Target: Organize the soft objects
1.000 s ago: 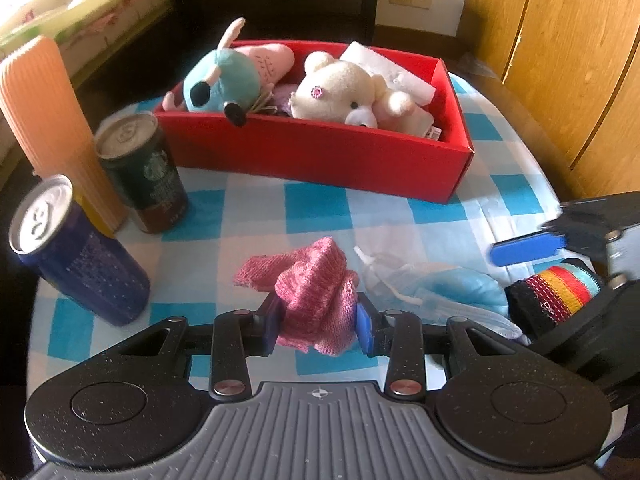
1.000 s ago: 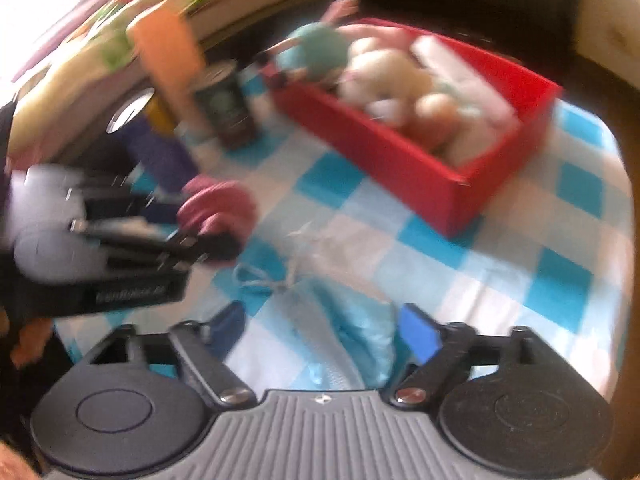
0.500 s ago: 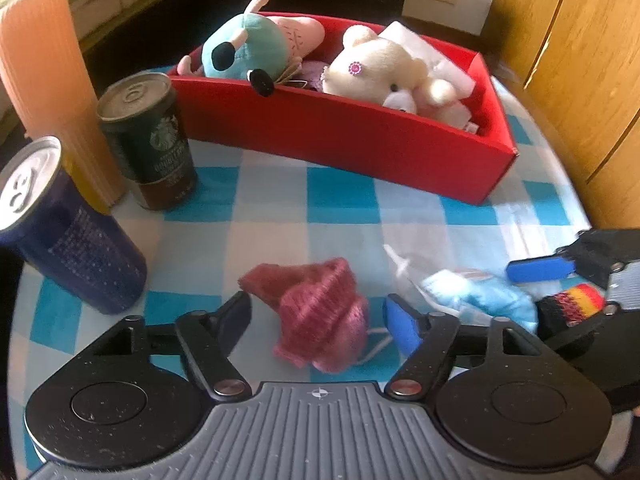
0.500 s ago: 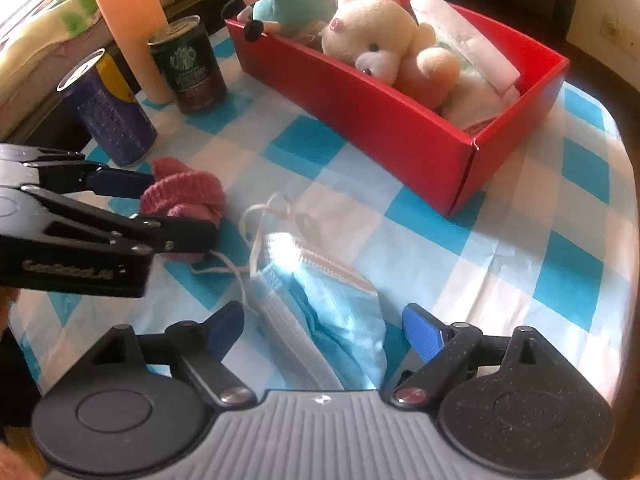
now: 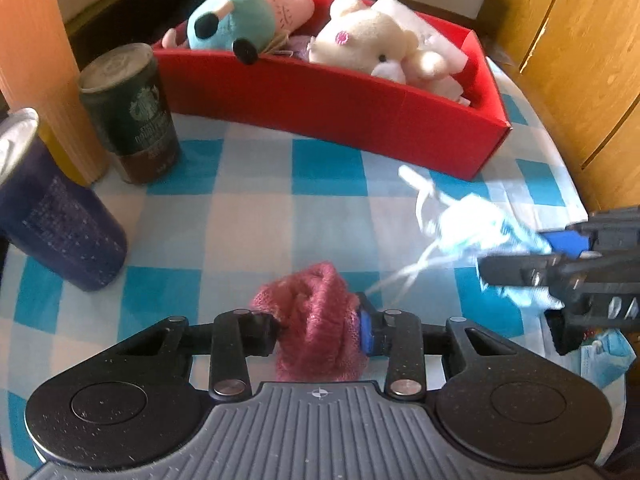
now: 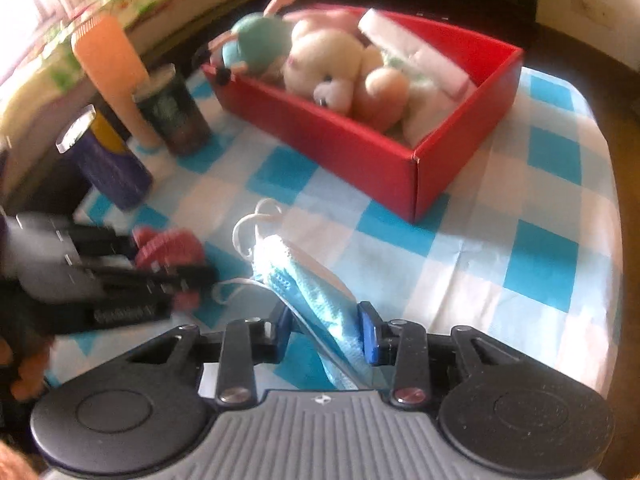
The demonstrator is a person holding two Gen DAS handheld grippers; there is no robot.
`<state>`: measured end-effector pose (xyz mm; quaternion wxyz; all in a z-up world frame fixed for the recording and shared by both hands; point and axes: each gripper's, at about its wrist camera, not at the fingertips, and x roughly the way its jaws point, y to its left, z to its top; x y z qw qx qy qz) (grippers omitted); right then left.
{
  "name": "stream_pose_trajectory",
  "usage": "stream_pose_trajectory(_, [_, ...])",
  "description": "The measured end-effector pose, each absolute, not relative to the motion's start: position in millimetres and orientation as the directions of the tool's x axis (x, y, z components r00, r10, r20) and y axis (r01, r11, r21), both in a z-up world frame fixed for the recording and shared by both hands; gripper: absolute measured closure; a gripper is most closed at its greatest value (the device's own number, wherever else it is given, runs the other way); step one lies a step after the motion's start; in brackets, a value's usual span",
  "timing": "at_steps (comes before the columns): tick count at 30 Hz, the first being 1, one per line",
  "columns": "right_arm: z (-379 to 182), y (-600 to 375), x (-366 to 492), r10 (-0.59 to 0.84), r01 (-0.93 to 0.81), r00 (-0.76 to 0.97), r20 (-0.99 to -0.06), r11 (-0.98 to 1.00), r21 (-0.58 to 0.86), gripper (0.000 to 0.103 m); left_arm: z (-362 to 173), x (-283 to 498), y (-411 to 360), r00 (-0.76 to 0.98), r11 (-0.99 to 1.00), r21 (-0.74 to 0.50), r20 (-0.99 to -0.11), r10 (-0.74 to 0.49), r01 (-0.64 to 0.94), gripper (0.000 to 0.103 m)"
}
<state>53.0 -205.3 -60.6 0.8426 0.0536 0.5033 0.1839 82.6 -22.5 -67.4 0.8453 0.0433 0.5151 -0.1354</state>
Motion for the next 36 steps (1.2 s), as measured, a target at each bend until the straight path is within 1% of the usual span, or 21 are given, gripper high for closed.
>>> stream_pose_trajectory(5, [-41,-223,57,0.385,-0.186,0.497,-0.778,0.923,0.338,0.09,-37,82,-17,0.499,0.961,-0.089,-0.839,-0.215,0.263,0.065])
stream_pose_trajectory(9, [-26,-240,65,0.382,-0.117,0.568,-0.729,0.914,0.388,0.09,-20,86,-25,0.549,0.96,-0.06,-0.81,-0.207,0.274,0.065])
stream_pose_trajectory(14, [-10,-246,69,0.379,-0.099,0.621,-0.686,0.906,0.411,0.09,-12,91,-41,0.58,0.954,-0.007,-0.792,-0.189,0.301,0.065])
stream_pose_trajectory(18, [-4,-247,70,0.377,-0.095,0.644,-0.666,0.903,0.419,0.09,-5,94,-52,0.612,0.95,0.026,-0.77,-0.18,0.311,0.065])
stream_pose_trajectory(26, [4,-256,74,0.366,-0.07,0.676,-0.64,0.896,0.438,0.09,6,108,-59,0.653,0.951,0.048,-0.738,-0.171,0.304,0.065])
stream_pose_trajectory(36, [12,-260,92,0.347,-0.051,0.716,-0.606,0.891,0.451,0.09,7,132,-68,0.673,0.955,0.062,-0.722,-0.159,0.292,0.064])
